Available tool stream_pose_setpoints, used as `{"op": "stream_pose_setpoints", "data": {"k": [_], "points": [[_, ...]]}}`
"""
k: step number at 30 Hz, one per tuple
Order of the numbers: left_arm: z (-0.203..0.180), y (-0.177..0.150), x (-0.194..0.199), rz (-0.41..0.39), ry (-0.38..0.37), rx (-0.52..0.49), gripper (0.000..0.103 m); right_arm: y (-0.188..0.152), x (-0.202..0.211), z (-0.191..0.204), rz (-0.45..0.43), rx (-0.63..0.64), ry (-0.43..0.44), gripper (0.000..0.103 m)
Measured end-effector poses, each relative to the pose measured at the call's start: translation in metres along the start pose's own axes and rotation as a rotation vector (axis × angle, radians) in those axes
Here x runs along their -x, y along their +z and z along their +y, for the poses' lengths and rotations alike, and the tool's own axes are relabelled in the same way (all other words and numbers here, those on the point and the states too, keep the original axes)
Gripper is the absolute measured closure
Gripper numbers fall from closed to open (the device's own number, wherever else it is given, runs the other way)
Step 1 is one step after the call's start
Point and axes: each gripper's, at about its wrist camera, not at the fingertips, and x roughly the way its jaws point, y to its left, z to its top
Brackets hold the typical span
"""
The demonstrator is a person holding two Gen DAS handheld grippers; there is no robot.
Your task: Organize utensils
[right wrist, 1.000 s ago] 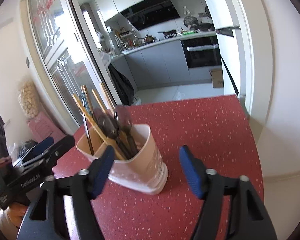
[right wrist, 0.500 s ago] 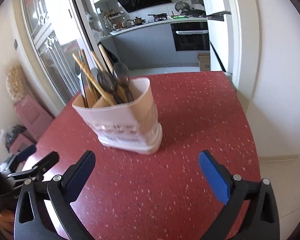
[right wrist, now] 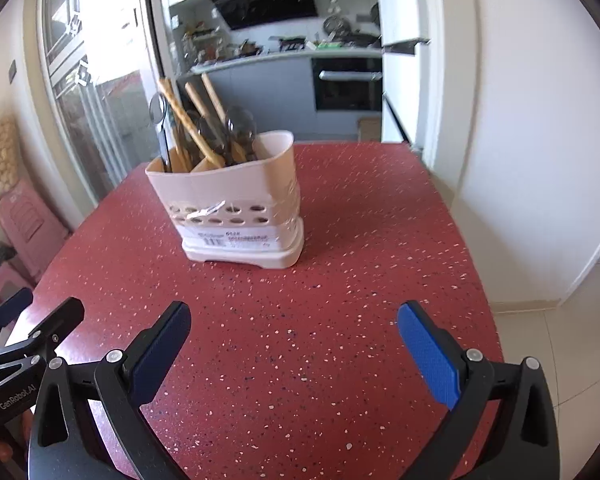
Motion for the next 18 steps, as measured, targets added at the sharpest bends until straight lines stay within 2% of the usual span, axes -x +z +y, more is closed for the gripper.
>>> {"op": "stream_pose_setpoints", "data": {"k": [7, 18], "points": [[-0.004, -0.006, 0.011, -0.033, -0.008, -0.035, 0.0, -0.013, 0.02, 0.009, -0.117, 0.019, -0.086, 0.0], [0.002, -0.009, 0.016, -0.046, -0.026, -0.019, 0.0, -0.016, 0.036, 0.014, -0.183, 0.05, -0.109, 0.0]]}}
